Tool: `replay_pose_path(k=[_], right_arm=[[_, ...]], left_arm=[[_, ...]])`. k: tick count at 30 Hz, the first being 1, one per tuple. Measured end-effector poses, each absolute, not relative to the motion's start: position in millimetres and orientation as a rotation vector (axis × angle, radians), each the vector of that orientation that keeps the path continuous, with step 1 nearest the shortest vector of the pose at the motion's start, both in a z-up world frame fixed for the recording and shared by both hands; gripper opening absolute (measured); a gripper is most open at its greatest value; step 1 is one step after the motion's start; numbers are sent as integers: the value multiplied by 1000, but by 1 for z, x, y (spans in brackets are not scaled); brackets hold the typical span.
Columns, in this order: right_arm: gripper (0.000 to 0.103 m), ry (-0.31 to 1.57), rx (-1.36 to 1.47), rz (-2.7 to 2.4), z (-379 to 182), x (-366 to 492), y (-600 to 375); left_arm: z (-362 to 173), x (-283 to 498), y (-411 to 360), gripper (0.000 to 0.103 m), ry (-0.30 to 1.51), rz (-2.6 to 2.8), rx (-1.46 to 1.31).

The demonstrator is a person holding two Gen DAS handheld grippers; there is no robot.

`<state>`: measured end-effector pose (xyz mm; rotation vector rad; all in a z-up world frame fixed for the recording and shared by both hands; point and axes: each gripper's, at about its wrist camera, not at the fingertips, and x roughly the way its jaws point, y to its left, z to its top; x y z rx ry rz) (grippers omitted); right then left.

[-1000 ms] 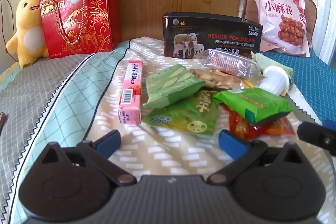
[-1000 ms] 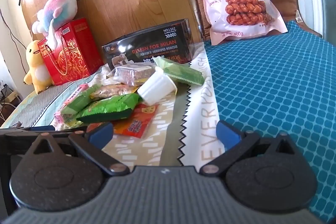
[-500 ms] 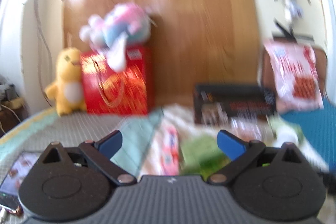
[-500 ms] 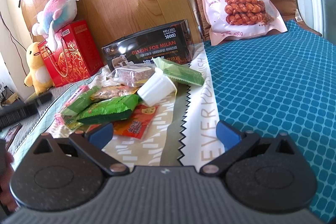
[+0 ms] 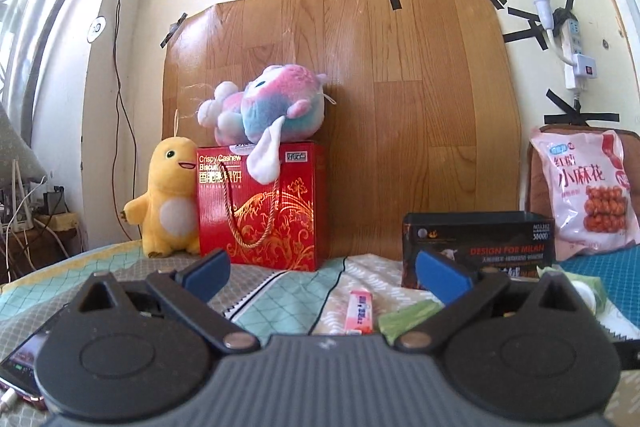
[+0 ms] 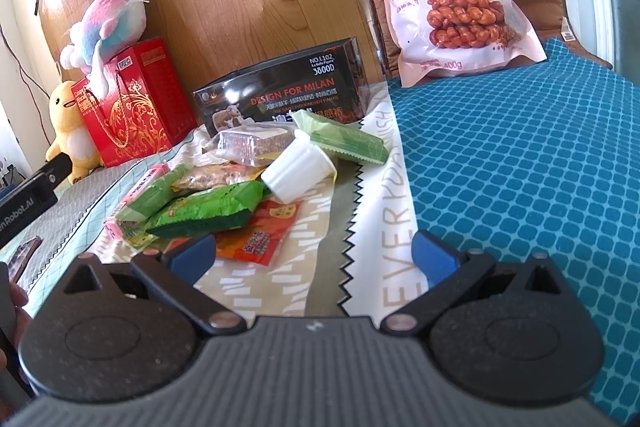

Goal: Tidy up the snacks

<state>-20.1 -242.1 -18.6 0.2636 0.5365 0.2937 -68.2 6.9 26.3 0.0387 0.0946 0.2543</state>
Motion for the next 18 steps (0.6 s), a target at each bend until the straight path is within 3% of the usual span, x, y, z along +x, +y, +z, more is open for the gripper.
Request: replay_pose_path(k=[18], right_arm=[[103, 541, 240, 287, -19, -20, -239]], left_arm=[[27, -66, 10, 103, 130, 186, 18]])
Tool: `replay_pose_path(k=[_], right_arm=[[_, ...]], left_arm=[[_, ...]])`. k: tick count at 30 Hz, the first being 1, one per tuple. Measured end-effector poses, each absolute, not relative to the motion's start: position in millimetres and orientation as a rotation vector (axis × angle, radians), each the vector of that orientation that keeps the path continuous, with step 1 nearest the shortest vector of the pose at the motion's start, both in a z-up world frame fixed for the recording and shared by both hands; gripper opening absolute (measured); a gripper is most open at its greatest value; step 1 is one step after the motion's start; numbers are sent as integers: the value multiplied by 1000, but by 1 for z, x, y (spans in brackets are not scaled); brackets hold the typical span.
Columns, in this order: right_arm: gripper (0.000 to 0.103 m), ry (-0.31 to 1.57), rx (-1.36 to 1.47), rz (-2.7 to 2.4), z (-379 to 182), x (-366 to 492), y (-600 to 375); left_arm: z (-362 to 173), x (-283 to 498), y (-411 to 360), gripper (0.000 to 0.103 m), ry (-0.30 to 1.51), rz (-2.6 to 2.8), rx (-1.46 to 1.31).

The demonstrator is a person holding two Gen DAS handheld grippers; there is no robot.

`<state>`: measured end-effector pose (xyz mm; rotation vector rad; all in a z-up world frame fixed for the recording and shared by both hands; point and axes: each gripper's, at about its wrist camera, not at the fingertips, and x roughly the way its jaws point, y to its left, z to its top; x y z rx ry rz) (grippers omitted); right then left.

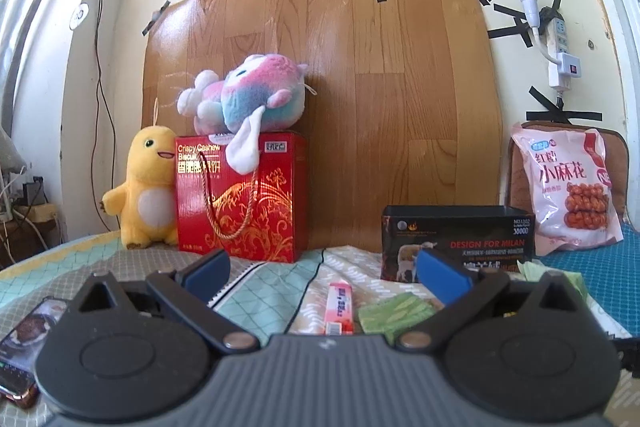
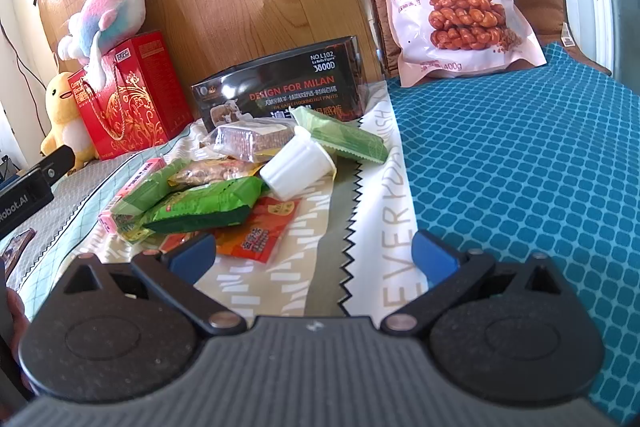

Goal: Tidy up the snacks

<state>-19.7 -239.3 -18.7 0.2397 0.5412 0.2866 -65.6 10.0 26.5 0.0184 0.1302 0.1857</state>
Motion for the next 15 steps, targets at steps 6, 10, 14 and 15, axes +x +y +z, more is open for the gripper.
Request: replay_pose_path(k=[6, 10, 14, 15], right_arm=[[103, 540, 245, 287, -19, -20, -240], [103, 537, 252, 288, -19, -20, -241], [103, 536, 256, 289, -19, -20, -241], [103, 536, 256, 289, -19, -20, -241]], left_arm=[[27, -64, 10, 103, 144, 184, 10], [26, -64, 11, 103, 149, 183, 5], [27, -63, 11, 103, 156, 181, 2], [27, -63, 11, 103, 157, 181, 1]])
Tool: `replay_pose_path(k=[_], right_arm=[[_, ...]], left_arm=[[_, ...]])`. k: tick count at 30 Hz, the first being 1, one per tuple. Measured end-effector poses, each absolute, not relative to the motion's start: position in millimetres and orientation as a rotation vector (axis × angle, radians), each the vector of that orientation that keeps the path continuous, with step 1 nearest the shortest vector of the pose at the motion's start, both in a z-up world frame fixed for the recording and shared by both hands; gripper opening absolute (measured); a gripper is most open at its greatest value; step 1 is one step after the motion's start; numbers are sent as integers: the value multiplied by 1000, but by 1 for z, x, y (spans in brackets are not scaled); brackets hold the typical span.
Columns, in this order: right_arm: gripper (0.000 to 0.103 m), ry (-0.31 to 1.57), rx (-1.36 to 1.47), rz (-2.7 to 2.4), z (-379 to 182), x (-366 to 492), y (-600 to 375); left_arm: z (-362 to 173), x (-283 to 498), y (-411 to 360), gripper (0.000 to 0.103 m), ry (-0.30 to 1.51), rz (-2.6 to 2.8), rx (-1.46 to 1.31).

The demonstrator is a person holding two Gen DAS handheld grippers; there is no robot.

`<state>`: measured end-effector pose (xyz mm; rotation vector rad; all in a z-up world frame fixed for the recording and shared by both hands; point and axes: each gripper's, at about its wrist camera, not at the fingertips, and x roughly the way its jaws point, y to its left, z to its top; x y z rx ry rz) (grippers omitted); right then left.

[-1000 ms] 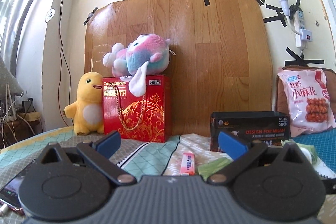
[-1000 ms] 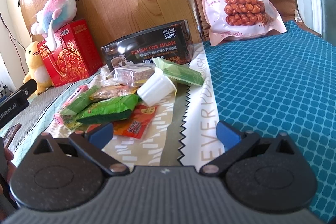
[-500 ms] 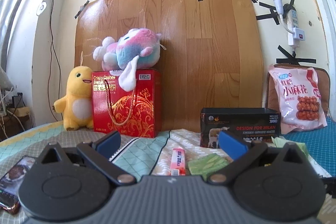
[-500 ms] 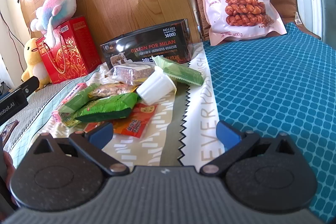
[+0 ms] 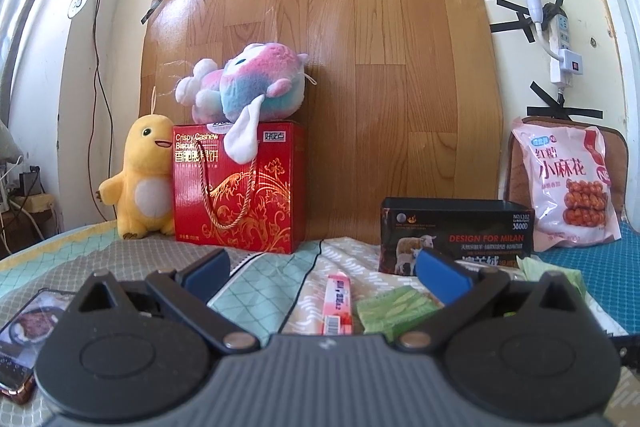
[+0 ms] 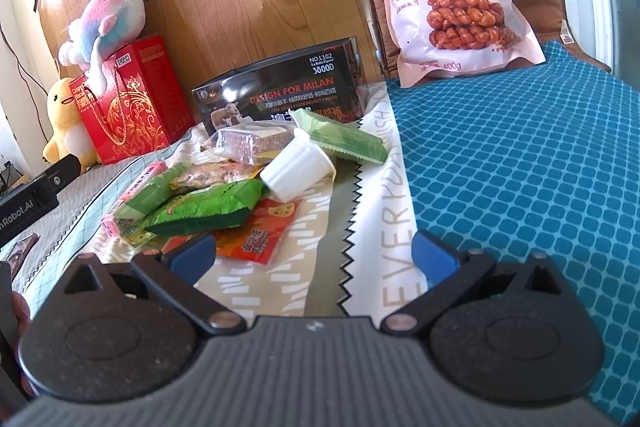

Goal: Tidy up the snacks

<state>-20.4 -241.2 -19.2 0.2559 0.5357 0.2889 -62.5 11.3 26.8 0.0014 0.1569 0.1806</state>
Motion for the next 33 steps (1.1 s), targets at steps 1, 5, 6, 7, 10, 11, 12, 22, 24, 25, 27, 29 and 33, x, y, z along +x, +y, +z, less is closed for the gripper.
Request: replay_pose_path(k=[1, 5, 6, 7, 10, 11, 12, 22, 24, 25, 27, 29, 33], right_arm=[[103, 536, 256, 289, -19, -20, -241], [103, 536, 255, 289, -19, -20, -241], [103, 536, 255, 289, -19, -20, -241], [103, 536, 255, 289, -19, -20, -241], [103, 536, 255, 289, -19, -20, -241], [103, 536, 255, 289, -19, -20, -241], [103, 536, 255, 289, -19, -20, -241], [103, 535, 258, 288, -19, -21, -241], [103, 535, 261, 289, -19, -21, -241], [103, 535, 261, 289, -19, -21, -241], [103, 534, 262, 289, -19, -21, -241], [103, 534, 263, 289, -18, -21, -241], [103, 533, 263, 288, -18, -21, -242]], left_arm=[[27, -63, 11, 103, 158, 180, 1], [27, -62, 11, 103, 158, 180, 1], [27, -62, 11, 103, 158, 181, 0], [27, -62, 11, 103, 158, 181, 0], [27, -63, 11, 103, 157, 181, 0], [26, -63, 11, 103, 158, 181, 0], [26, -62, 11, 103, 159, 180, 0], [26, -61, 11, 103, 181, 174, -10], [26, -61, 12, 103, 185, 173, -12], [26, -60, 12, 103, 187, 171, -13], [26, -60, 13, 103, 193, 171, -18], [26, -60, 14, 103, 199, 172, -24], [26, -59, 16, 103, 206, 171, -32]])
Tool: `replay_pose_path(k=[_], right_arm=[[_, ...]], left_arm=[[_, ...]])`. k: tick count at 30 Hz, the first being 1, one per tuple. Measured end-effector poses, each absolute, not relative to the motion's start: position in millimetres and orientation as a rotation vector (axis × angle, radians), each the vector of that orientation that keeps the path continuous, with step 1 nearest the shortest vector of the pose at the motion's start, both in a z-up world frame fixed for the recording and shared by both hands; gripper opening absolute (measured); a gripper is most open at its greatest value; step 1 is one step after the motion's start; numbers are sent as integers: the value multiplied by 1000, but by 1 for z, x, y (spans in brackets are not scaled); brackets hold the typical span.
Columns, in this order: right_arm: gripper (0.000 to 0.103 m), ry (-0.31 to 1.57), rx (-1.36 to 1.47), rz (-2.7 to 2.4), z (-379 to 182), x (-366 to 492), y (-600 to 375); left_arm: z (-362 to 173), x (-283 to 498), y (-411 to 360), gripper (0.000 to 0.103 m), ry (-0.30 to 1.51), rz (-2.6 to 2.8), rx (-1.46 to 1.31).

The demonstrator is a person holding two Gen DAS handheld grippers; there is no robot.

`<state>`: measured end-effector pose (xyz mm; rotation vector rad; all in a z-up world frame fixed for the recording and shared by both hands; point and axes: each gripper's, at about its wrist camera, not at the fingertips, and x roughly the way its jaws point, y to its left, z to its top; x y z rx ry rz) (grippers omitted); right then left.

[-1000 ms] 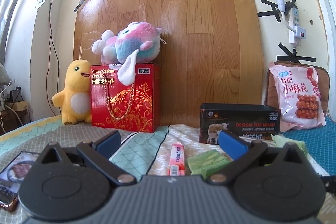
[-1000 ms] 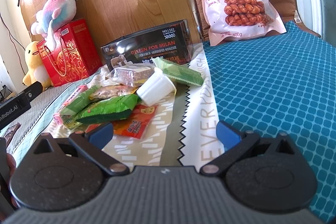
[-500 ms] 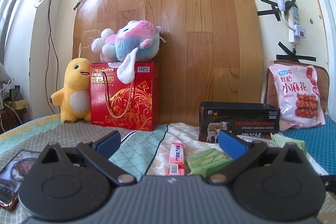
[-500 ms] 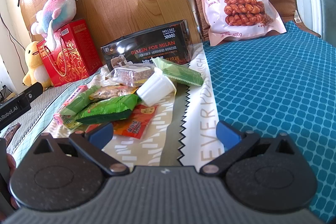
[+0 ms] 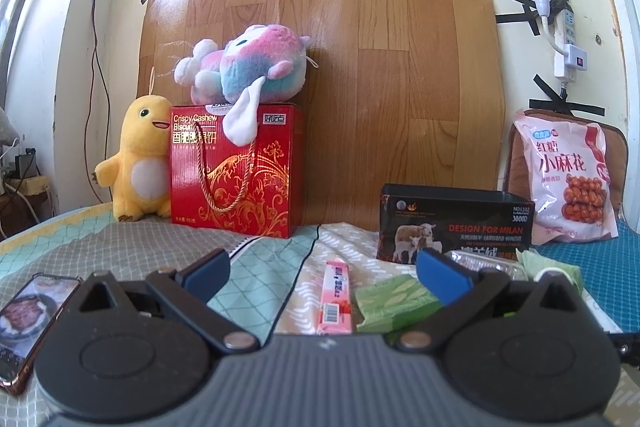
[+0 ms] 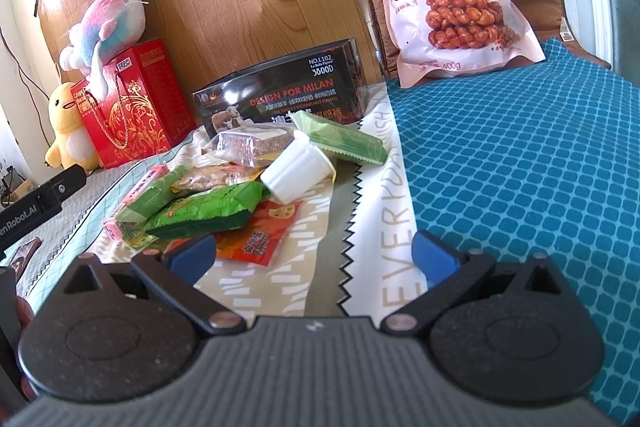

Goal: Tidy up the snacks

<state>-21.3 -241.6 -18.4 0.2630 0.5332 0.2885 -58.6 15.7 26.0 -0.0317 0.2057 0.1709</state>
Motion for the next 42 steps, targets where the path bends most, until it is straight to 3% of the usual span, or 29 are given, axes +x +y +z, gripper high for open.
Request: replay_pose_path(k=[42], right_arm=[[103, 524, 275, 282, -18, -22, -243]], left_arm=[[26, -56, 19, 103, 241, 157, -63]])
